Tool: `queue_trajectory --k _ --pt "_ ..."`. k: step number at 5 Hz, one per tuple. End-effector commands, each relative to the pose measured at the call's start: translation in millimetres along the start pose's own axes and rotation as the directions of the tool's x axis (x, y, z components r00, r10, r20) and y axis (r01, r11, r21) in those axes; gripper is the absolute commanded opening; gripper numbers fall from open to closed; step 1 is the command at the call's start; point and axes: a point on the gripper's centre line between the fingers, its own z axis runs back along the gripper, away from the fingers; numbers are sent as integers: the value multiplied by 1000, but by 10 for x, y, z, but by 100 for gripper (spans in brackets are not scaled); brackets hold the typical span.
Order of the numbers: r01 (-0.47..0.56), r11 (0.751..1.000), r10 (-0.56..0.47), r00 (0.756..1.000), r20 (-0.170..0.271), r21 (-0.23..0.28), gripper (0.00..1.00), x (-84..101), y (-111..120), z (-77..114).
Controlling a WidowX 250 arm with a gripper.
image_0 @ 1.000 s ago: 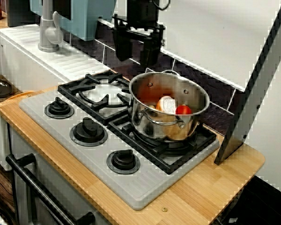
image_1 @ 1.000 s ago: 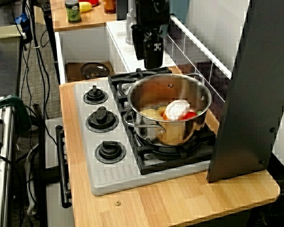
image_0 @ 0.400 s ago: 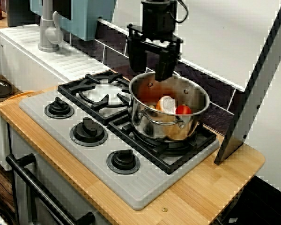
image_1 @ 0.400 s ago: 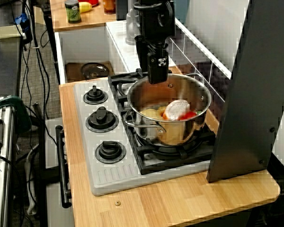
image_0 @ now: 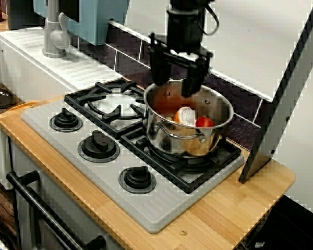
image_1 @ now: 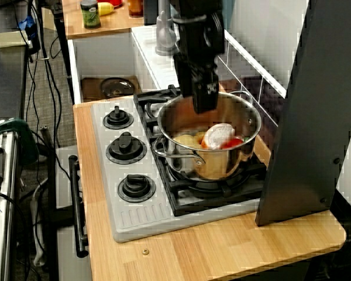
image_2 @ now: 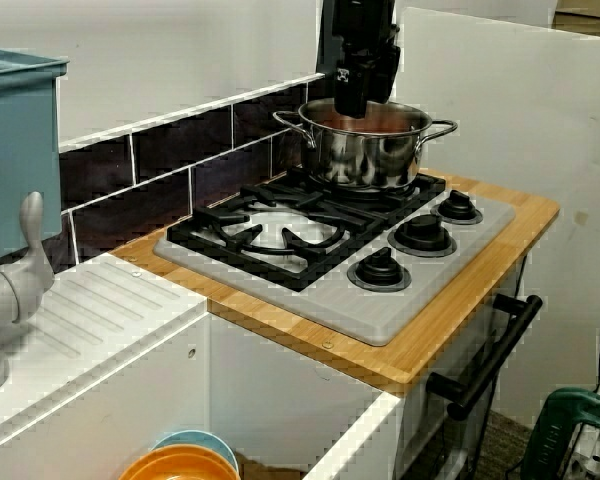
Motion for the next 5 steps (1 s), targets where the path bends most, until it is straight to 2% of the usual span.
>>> queue_trajectory --k 1,3,5 --pt "-19 1000 19 999 29 -2 100 -32 -90 -48" --pt "-48 999 48 999 4 14 100 70 -63 -236" --pt "-49 999 49 999 -5 23 100 39 -40 -316"
